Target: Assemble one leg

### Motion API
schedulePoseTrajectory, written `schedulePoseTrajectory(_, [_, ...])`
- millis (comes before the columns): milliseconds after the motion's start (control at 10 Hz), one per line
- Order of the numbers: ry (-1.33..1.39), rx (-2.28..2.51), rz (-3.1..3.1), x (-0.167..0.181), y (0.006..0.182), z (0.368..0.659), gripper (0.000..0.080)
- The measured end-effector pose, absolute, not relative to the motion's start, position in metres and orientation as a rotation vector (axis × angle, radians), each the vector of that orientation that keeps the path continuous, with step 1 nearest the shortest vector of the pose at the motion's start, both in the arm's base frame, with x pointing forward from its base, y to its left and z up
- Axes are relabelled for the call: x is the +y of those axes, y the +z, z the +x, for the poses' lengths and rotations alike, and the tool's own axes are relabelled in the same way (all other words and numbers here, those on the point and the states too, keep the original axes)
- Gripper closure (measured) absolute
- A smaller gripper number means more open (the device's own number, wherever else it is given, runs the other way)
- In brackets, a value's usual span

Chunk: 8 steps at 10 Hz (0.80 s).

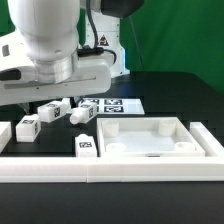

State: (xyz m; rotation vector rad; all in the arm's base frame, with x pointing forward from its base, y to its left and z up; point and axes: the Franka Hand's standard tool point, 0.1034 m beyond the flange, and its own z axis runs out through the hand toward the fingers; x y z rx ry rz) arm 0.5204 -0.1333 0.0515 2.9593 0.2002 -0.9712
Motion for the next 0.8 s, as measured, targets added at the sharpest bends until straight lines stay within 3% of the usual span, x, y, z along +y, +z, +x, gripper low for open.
schedulePoseTrajectory(300, [-0.97, 0.19, 2.932, -0.174, 0.052, 0.532, 0.015])
schedulePoseTrajectory(800, [-1.118, 0.143, 2.882, -0.165, 0.049, 0.524, 0.015])
